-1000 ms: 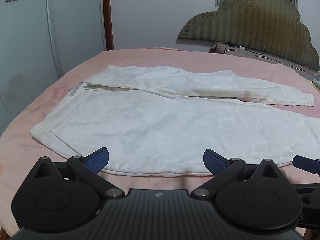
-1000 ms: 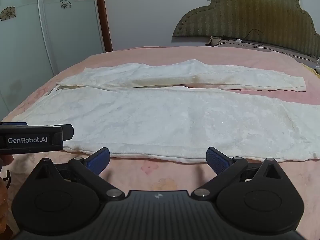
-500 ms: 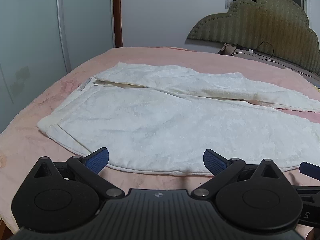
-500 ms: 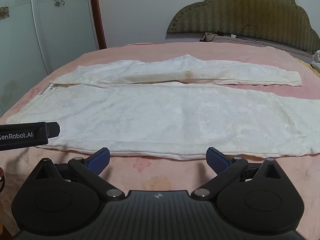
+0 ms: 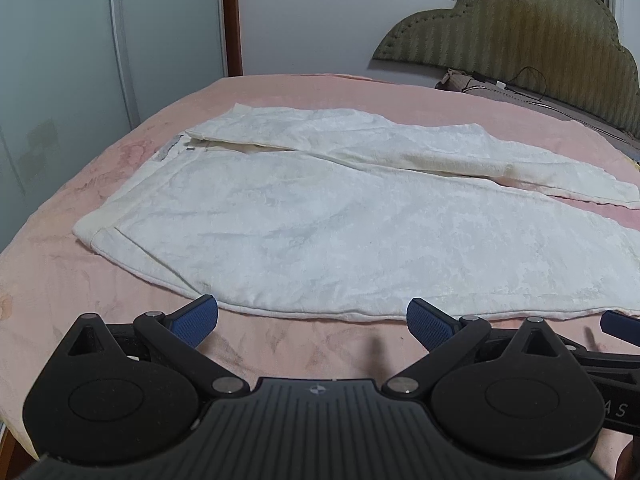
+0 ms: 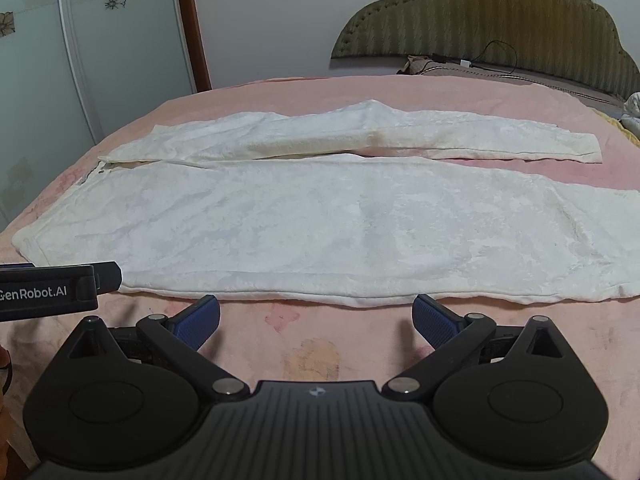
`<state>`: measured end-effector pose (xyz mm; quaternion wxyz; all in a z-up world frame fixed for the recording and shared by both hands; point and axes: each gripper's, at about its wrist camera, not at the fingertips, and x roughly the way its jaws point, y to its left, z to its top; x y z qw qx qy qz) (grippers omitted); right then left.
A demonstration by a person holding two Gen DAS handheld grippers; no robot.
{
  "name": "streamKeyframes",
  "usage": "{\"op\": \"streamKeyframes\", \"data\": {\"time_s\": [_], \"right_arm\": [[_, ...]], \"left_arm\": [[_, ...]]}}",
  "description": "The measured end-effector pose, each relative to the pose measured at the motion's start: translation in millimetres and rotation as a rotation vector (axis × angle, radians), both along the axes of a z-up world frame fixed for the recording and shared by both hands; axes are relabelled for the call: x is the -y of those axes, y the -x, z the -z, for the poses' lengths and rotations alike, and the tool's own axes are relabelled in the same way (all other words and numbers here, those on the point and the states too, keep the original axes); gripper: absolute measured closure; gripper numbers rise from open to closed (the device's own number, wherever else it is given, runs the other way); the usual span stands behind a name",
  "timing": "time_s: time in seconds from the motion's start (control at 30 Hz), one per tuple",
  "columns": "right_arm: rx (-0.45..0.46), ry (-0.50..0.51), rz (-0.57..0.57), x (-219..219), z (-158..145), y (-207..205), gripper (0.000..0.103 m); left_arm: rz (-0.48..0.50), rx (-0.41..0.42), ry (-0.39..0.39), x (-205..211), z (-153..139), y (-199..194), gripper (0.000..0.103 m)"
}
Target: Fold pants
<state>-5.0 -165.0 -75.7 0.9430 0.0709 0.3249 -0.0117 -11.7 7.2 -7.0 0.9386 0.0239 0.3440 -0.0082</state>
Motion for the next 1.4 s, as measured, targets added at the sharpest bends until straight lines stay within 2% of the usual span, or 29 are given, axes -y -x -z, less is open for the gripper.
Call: {"op": "streamKeyframes", "data": {"time_s": [0.07,0.27,0.47,0.67,1.4], "right_arm": [[-0.003,0.000,-0.001,1.1,1.1,0.8,0.000],[-0.001,0.000,-0.009,0.5,3.1,1.4,0.000],[0.003,0.007,-0.021,-1.3,2.9,1.1,0.000],[0.007,0.008,-0.027,-1.3,2.7,1.5,0.000],[0.022,-0.001,-0.045,-0.7,3.2,5.3,0.000]], "left_arm": [[-0.003,0.005,-0.001,-0.8,0.3,1.2,0.001],[0.023,-0.013,0.058,-5.5,-0.2,-0.1,0.001],[0.023,0.000,0.043,-3.5,-0.1,1.4,0.002],[0.015,0.017,-0.019,1.9,-0.8,3.6,0.001],[0.016,0.006,-0.017,-3.3,1.3,2.3,0.001]]}}
